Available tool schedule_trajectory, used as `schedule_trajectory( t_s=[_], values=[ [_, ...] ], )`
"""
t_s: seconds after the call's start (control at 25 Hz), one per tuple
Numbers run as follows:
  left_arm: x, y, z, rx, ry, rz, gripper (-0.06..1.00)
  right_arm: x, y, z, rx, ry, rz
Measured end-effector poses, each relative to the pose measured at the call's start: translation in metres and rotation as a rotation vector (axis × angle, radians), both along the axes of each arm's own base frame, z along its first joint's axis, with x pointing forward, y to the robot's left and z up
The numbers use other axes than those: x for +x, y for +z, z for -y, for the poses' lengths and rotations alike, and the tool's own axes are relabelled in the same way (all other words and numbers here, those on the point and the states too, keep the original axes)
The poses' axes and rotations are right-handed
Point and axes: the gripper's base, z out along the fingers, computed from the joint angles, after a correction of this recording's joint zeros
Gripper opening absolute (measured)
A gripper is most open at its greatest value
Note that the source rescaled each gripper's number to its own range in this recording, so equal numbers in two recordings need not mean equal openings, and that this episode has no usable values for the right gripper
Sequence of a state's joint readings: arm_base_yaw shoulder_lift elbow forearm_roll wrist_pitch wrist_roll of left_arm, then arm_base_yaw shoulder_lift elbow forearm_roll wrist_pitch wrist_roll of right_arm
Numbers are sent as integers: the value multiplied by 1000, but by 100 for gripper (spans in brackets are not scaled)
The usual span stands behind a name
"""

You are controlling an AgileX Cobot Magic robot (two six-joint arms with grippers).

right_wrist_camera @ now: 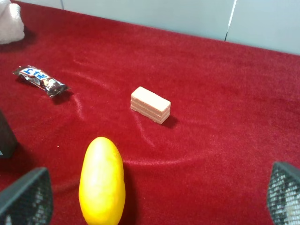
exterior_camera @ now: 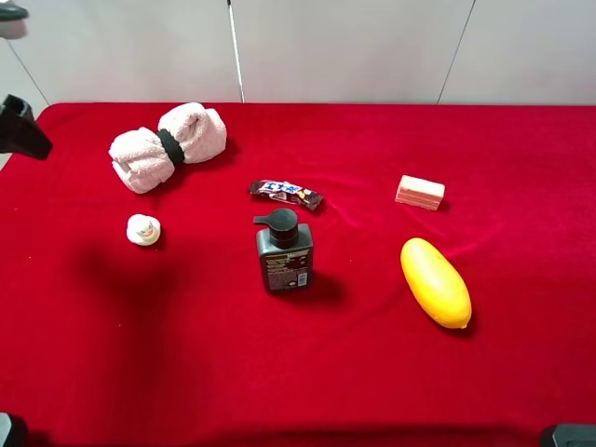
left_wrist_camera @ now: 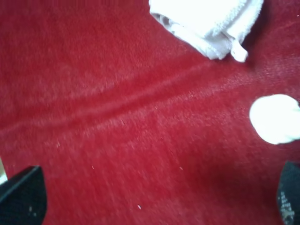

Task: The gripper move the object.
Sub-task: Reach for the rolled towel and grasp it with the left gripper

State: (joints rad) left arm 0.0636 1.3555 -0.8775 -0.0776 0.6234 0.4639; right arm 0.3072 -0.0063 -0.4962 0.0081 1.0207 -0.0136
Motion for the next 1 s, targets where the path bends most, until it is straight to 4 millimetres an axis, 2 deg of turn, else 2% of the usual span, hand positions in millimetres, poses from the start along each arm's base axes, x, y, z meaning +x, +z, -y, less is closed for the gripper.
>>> schedule_trajectory(
  t_s=[0.2, 0.48, 1.0],
  values=[
    [25, -17, 4, 38, -101, -27, 97, 0, 0, 0, 0, 0, 0],
    [59, -37, 19, 67, -222, -66, 97, 0, 0, 0, 0, 0, 0],
    [113, -71, 60, 97, -386, -68, 97, 0, 0, 0, 0, 0, 0]
  ],
)
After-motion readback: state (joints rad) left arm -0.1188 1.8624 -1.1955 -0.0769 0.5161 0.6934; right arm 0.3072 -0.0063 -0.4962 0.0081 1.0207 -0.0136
